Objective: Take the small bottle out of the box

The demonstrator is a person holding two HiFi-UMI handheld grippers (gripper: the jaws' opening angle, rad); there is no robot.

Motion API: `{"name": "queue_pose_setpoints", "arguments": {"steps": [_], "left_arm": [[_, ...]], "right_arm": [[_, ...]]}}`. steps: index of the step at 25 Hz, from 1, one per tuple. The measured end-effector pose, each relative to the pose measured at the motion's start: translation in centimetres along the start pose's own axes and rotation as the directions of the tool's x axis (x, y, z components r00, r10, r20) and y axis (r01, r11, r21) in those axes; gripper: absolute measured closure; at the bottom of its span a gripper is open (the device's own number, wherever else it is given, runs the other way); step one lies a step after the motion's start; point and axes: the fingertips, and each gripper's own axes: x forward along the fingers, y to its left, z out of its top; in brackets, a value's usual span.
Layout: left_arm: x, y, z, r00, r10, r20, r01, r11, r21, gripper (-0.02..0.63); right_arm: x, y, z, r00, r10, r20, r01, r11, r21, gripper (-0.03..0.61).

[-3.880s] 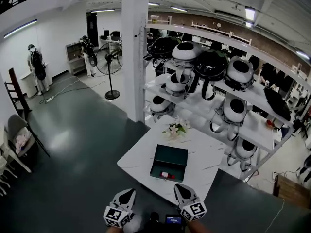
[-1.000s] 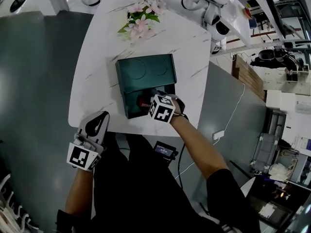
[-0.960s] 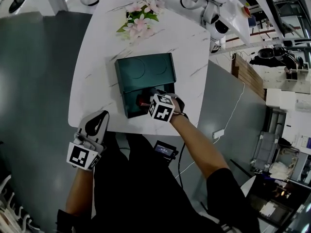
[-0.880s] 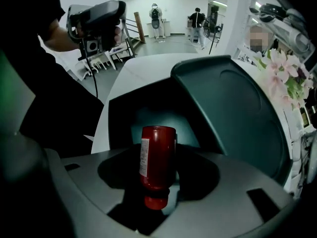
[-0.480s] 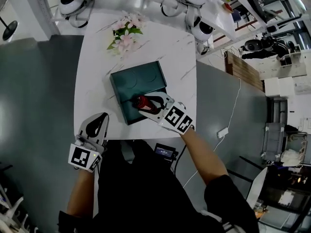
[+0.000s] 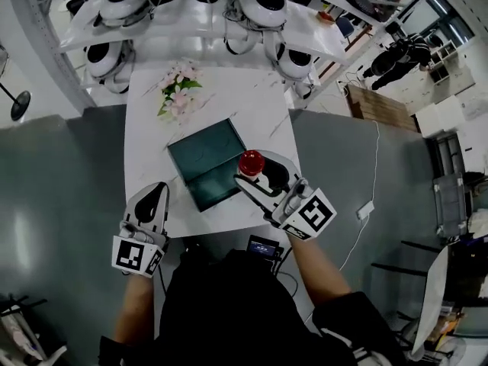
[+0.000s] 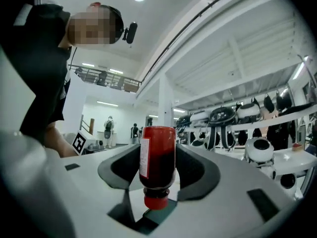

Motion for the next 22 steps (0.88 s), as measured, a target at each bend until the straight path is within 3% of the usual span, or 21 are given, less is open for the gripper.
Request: {"name": "queue_pose_setpoints", "arguments": {"steps": [4,7,11,17,22], "left_arm": [[0.3,-2.8,2.3,1.000,-0.014,0.020,0.013,0.999,0.036,0.601],[0.5,-5.3,3.3,0.999,-0.024,0.022,0.022,0.997,0.068,0.601],[-0.2,-9.1,4.8,0.999,-0.035,0.033,0.031,0.995,0.096,0.601],[-2.2,-14.6,4.2,0.999,-0.013,0.034,0.011,0.996,0.085,0.601],[-4.8,-19.7,2.6,1.000,-0.015,0.025,0.014,0.997,0.071,0.601]], "right_arm": [[-5.1,-0.2,3.5,0.987,-0.114,0.114,0.121,0.991,-0.052,0.342],[-9.8,-0.6,4.5,0.957,-0.219,0.188,0.227,0.974,-0.019,0.342],[-15.8,-0.4,4.2,0.923,-0.321,0.212,0.326,0.945,0.010,0.342],[-22.8,1.6,2.0,0.908,-0.371,0.196,0.375,0.927,0.015,0.342],[-26.0,4.5,-0.2,0.924,-0.341,0.173,0.341,0.940,0.033,0.342]]}}
